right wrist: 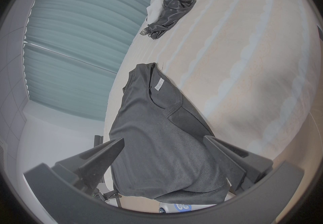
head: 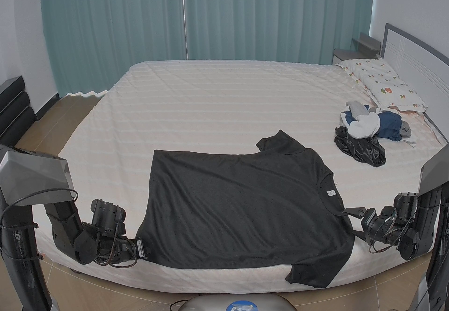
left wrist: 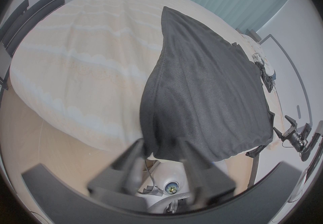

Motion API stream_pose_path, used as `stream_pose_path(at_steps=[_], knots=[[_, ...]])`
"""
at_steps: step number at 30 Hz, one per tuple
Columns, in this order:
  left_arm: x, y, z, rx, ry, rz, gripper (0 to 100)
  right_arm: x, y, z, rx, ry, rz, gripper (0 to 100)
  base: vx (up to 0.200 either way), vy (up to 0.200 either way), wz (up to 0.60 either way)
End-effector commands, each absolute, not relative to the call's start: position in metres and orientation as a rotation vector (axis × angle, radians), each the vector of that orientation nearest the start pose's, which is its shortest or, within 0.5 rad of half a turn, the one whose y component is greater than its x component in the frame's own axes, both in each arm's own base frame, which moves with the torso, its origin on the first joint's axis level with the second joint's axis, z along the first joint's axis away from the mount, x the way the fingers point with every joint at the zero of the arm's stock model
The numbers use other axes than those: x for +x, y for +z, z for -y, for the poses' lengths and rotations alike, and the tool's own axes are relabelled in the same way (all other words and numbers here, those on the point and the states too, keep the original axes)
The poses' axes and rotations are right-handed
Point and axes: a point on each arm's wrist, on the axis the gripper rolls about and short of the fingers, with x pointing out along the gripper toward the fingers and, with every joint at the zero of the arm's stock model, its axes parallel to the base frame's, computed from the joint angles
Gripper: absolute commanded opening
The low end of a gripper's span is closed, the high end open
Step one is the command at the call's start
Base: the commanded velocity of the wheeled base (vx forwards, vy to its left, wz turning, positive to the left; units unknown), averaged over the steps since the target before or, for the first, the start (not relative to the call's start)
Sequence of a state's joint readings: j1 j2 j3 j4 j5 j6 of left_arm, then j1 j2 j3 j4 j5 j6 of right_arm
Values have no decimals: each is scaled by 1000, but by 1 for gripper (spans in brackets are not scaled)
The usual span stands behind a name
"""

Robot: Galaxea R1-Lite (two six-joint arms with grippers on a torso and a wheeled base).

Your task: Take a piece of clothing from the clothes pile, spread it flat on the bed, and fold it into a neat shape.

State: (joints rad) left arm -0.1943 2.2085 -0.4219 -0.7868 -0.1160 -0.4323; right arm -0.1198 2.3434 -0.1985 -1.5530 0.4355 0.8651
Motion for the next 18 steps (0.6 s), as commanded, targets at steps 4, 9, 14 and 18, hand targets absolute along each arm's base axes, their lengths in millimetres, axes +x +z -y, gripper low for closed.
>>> stream_pose_path(at_steps=[4, 9, 14, 18], knots=[[260, -32, 52, -338, 2, -1043, 0, 260, -26, 22, 991, 42, -659, 100, 0, 0, 0], [254, -18, 51, -351, -8, -1009, 0, 252, -18, 20, 946, 63, -657, 100, 0, 0, 0], [255, -14, 51, -375, -3, -996, 0, 241, -19, 18, 846, 89, -685, 100, 0, 0, 0], [258, -7, 47, -419, 14, -962, 0, 234, -27, 17, 763, 101, -732, 100, 0, 0, 0]])
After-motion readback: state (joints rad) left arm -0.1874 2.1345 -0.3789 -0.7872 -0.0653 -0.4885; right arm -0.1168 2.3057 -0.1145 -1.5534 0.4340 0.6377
